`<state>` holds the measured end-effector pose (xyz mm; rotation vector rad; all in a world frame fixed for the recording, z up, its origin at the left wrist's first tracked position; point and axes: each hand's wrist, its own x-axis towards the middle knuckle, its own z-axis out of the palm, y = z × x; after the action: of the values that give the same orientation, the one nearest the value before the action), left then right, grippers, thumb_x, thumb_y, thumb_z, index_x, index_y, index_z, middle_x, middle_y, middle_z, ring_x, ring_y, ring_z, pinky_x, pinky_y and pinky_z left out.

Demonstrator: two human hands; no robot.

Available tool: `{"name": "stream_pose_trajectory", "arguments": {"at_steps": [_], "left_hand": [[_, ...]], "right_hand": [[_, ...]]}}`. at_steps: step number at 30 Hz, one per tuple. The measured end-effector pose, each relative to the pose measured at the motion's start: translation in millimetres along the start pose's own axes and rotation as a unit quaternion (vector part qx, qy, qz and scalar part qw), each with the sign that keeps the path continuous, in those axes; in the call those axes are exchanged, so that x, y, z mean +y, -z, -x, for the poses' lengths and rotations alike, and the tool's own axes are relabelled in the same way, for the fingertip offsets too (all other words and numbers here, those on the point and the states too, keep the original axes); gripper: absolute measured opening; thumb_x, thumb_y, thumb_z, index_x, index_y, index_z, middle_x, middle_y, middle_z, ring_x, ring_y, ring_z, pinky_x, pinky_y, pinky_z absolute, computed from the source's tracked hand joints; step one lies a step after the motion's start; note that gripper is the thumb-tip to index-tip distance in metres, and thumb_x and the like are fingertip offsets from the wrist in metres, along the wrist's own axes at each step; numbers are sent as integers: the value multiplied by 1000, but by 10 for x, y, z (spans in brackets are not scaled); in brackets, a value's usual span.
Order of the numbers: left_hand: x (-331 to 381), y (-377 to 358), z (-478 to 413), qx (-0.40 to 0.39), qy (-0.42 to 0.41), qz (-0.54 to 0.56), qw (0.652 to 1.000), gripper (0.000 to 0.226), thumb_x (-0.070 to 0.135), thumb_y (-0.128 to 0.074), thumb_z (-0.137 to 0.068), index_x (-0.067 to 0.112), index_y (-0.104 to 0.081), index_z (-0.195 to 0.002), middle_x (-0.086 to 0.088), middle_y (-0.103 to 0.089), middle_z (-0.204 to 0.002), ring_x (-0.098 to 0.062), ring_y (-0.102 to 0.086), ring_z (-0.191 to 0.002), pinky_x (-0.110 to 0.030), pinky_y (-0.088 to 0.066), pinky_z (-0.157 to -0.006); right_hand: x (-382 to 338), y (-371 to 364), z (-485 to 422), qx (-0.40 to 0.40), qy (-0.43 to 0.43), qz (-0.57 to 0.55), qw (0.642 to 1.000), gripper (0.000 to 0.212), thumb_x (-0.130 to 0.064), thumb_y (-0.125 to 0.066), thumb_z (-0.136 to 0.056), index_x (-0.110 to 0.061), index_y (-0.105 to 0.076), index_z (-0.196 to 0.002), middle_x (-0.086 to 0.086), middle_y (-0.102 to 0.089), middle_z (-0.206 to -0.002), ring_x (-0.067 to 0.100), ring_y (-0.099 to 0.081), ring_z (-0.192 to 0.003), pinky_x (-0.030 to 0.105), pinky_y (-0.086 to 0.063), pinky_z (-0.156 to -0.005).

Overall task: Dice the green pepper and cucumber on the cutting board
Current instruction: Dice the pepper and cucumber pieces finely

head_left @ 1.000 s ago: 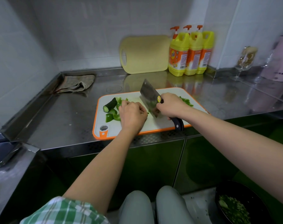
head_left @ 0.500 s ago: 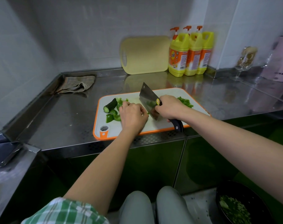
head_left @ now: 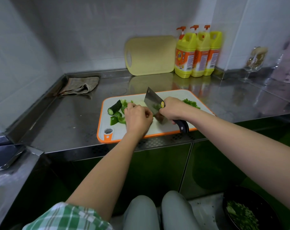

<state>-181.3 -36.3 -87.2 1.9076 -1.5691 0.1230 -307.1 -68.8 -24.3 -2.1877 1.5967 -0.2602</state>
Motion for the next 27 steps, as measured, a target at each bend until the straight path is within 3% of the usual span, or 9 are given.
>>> {"name": "stream_pose_trajectory", "arguments": {"at_steps": [5,9,15,20,27], "left_hand": [[9,24,11,-9,-5,2,1000,17,27,-62,-88,22,-77,-93,-7,-68,-91,-29,-41,-105,-35,-28,-79],[15,22,25,-19,-19,-16,1000,18,29,-60,-90,28,-76,-99,-4,-67,-93,-27,-40,-106,-35,-29,-81],[3,33,41,-3,-49,-25,998,17,24,-62,-87,28,-75,-98,3,-69,-91,-24,-40,-104,-32,-24,-78],[-88,95,75,18,-7,-22,1000,13,27,-64,-87,26,-75,-93,2,-70,-94,-25,-42,-108,-34,-29,-82],[-75,134,103,-12,11,-26,1000,10,30,-68,-83,25,-68,-92,-1,-66,-100,-26,-41,-110,-37,-33,-86]], "right_hand": [[-9,-75,-12,22,-3,14,1000,12,-7,-43,-90,-3,-51,-82,14,-55,-59,27,-57,-44,26,-47,-49],[42,-89,-12,38,-10,0,999,13,-8,-43,-91,-6,-48,-79,12,-55,-63,26,-58,-46,25,-47,-47],[186,10,33,55,-20,-48,997,11,-6,-43,-90,-2,-52,-86,16,-58,-69,31,-61,-60,35,-52,-61],[75,-60,77,35,19,-108,993,12,-9,-44,-92,-6,-47,-80,14,-55,-66,29,-57,-51,32,-50,-54],[216,-17,108,29,-29,-84,996,13,-3,-43,-87,-2,-51,-76,17,-58,-63,28,-58,-52,29,-46,-52]]}}
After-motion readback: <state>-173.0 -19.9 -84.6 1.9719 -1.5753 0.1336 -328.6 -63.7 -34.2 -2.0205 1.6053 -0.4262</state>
